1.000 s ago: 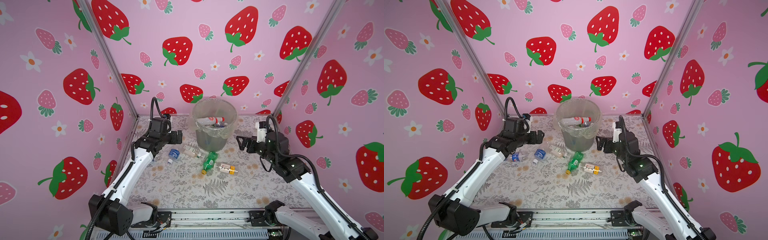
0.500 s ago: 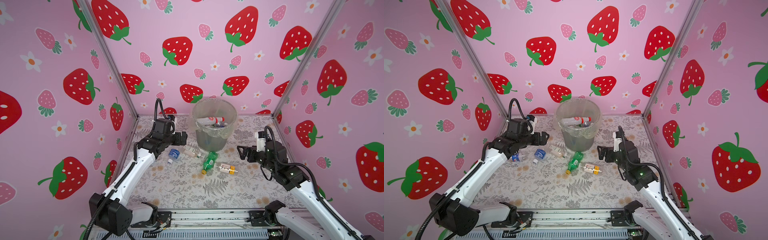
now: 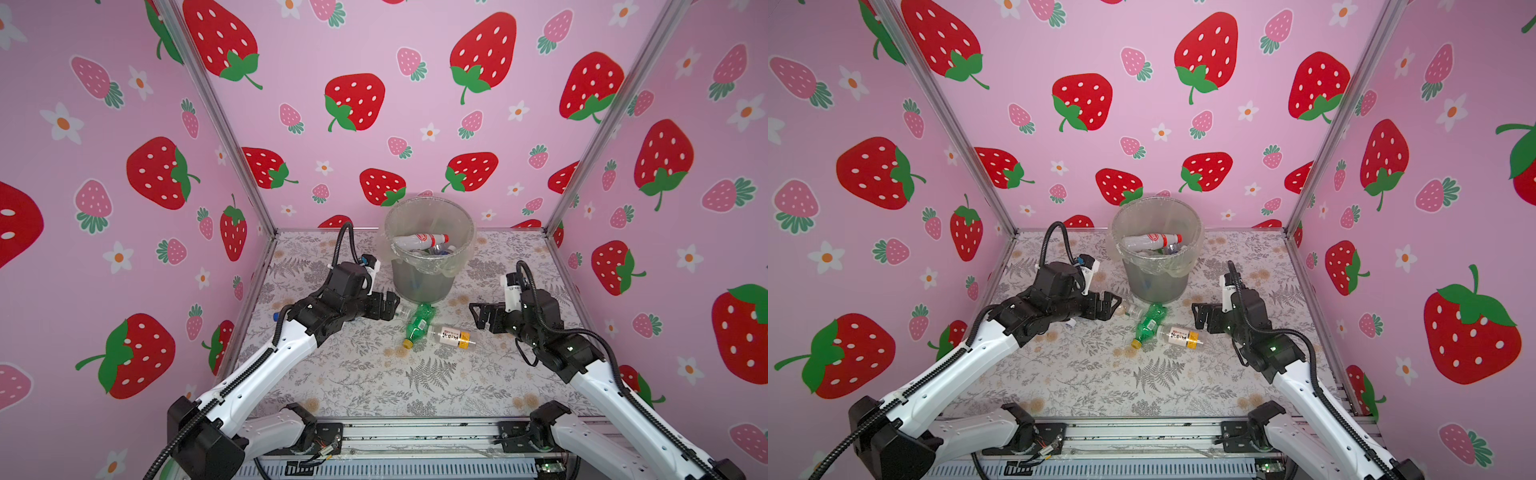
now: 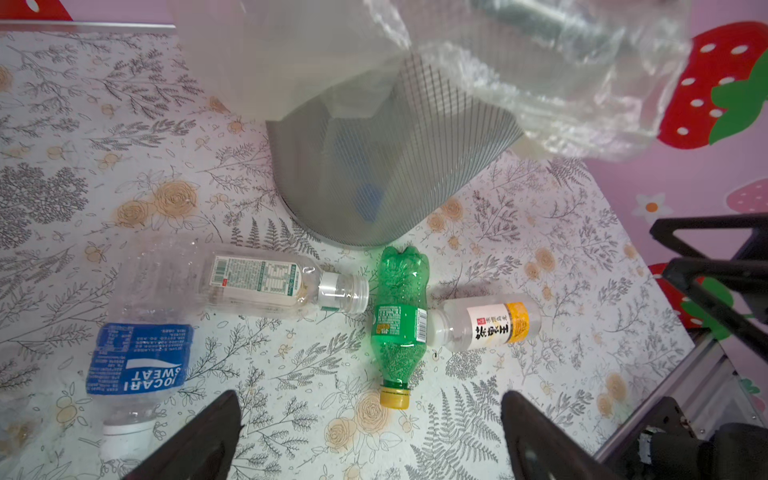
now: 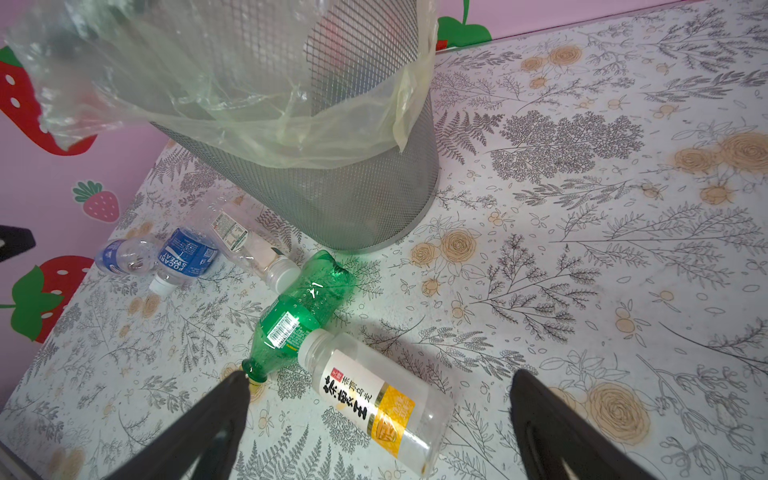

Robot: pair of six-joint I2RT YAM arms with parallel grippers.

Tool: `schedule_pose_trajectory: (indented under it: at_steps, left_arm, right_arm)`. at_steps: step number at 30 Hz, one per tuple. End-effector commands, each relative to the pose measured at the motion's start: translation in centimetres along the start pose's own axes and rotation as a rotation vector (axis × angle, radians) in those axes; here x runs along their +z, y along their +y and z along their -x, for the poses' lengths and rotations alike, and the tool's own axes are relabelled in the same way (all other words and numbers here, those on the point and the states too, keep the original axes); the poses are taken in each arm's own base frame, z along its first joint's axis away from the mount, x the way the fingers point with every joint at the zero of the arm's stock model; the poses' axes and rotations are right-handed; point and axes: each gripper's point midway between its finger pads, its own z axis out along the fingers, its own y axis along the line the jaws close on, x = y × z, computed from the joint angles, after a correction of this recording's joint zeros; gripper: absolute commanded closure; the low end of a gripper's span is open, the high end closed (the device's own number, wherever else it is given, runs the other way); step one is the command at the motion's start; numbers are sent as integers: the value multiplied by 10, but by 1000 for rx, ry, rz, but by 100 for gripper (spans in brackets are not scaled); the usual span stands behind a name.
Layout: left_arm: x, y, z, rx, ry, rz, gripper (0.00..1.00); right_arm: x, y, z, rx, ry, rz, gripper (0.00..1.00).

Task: Throw the plastic bottles in the bin
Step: 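Lower the left gripper onto the green soda bottle and close on it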

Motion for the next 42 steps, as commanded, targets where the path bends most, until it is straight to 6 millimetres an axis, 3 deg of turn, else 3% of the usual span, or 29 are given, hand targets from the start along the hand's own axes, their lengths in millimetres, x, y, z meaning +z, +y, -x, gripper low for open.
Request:
schedule_pose_trajectory:
  at_steps: [1,8,12,19,28,42]
  left_arm:
    - [6,-2,-11,-19,-16,27,1]
    - [26,-12,-39,-50,38,69,1]
    - [45,-25,-57,-5,77,52,1]
    - [78,-28,-82,57,173,86,1]
    - [114,-38,-87,94,230,76,0]
    - [151,-49,-81,154,278,77,13]
  right_arm:
    - [1,-1,-1,-28,-12,10,1]
    - [-2,-7,-11,-32,5,-4,1]
    - [-5,-9,-13,-23,-6,-11,1]
    - [-12,-12,-18,-10,2,-20,1]
    - [-13,-16,-20,6,1,-37,1]
    - [-9,-18,-19,5,8,-52,1]
